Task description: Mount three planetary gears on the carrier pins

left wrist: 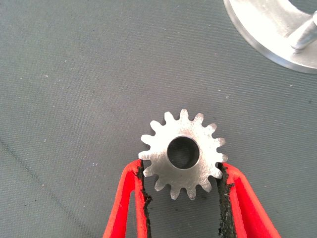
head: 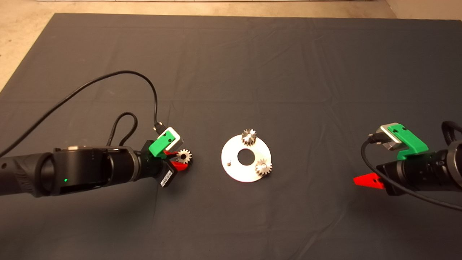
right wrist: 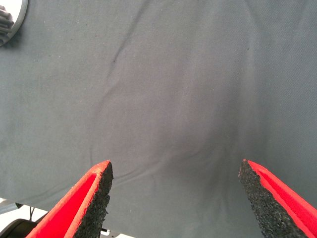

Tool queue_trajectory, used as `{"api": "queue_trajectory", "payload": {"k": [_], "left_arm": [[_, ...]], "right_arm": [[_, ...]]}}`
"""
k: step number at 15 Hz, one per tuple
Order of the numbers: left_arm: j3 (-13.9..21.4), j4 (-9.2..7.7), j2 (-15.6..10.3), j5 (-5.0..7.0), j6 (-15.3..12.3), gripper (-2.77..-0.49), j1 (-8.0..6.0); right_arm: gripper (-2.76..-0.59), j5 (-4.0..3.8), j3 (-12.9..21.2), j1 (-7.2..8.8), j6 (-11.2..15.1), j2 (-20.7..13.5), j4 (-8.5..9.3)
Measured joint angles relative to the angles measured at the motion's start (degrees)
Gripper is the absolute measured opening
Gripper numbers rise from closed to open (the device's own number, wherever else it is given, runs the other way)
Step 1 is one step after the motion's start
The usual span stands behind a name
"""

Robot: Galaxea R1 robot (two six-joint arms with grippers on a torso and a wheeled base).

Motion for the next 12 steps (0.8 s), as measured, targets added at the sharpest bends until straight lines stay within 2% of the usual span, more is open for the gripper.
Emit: {"api": "queue_trajectory", "payload": {"k": [2,5,7,8,10,12], "left_arm": [[1.2,0.01,-0.3,0.14,0.0,-2.69,-0.01],[4.7,0.01,-0.4,1.07,0.0,-2.69,-0.05],[6.0,-0.1,0.1,1.37,0.2,-2.69,-1.09],[6.1,0.06,0.3,1.87,0.2,-2.69,-1.8],[6.2,-0.07,0.7,3.39,0.2,-2.69,-2.3],[6.2,-0.13,2.0,3.94,0.4,-2.69,-2.78]], "right_arm": [[-1.47,-0.02,0.0,0.0,0.0,0.0,0.02],[-1.47,0.01,0.0,0.0,0.0,0.0,0.02],[-1.47,-0.02,0.0,0.0,0.0,0.0,0.02],[-1.47,-0.02,0.0,-0.02,0.0,0.0,0.02],[-1.47,-0.03,0.0,0.0,0.0,0.0,0.02],[-1.47,0.06,0.0,-0.02,-0.1,0.0,0.02]]}}
